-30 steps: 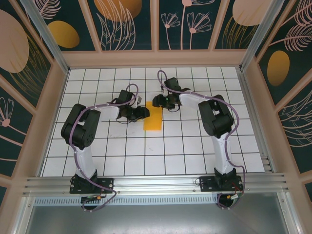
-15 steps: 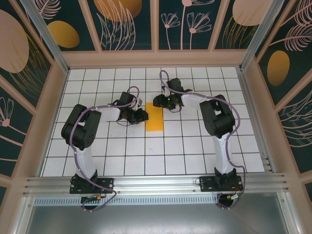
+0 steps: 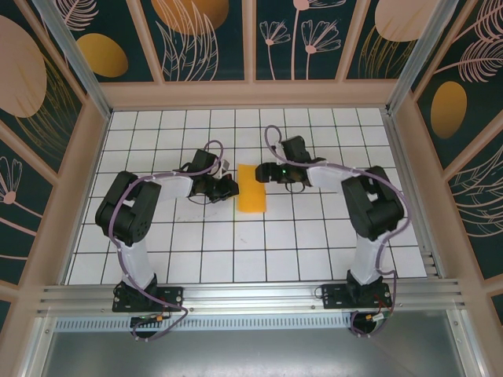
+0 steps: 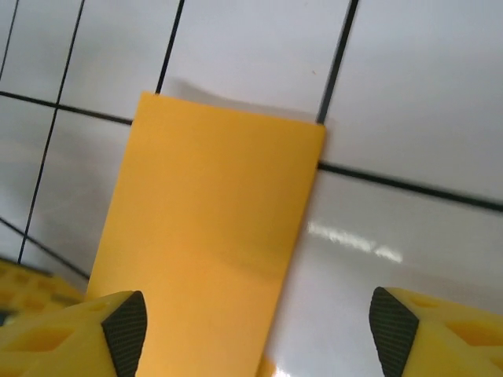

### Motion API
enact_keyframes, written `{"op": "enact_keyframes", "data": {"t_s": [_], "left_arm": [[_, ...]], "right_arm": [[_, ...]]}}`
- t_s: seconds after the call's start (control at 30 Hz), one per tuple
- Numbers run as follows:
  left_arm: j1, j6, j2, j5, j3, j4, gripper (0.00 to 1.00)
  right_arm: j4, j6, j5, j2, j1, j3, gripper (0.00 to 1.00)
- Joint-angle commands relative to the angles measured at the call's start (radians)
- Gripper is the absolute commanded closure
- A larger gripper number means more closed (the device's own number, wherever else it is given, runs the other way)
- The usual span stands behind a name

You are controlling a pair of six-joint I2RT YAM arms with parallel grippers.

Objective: Fold a paper plane with a square sheet of paper (fold left side to right side)
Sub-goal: Third fold the triangle at the center of the table.

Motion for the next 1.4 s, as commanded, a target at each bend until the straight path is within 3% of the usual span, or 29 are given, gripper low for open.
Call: {"op": "enact_keyframes", "data": {"t_s": [0.0, 0.2, 0.3, 0.47, 0.7, 1.07, 1.23, 1.37], "left_arm": [[-0.007, -0.028, -0.038, 0.021, -0.012, 0.028, 0.94], [-0.013, -0.034, -0.039, 0.026, -0.010, 0.030, 0.95], [-0.015, -0.030, -0.038, 0.028, -0.008, 0.025, 0.95], [-0.017, -0.027, -0.038, 0.029, -0.009, 0.020, 0.95], [-0.017, -0.020, -0.035, 0.032, -0.003, 0.012, 0.95], [-0.020, -0.015, -0.032, 0.036, 0.000, 0.008, 0.95], [-0.019, -0.014, -0.029, 0.040, 0.003, 0.005, 0.95], [-0.020, -0.008, -0.030, 0.035, 0.001, 0.002, 0.95]], "right_arm": [[0.139, -0.117, 0.102, -0.196, 0.050, -0.158, 0.17], [0.215, -0.197, 0.268, -0.365, 0.264, -0.360, 0.14], [0.243, -0.238, 0.380, -0.369, 0.383, -0.398, 0.13], [0.270, -0.292, 0.476, -0.296, 0.483, -0.370, 0.13], [0.307, -0.366, 0.546, -0.156, 0.534, -0.317, 0.13], [0.333, -0.483, 0.634, -0.058, 0.537, -0.253, 0.17], [0.331, -0.506, 0.629, -0.035, 0.531, -0.230, 0.26], [0.321, -0.506, 0.621, -0.040, 0.529, -0.223, 0.42]]}}
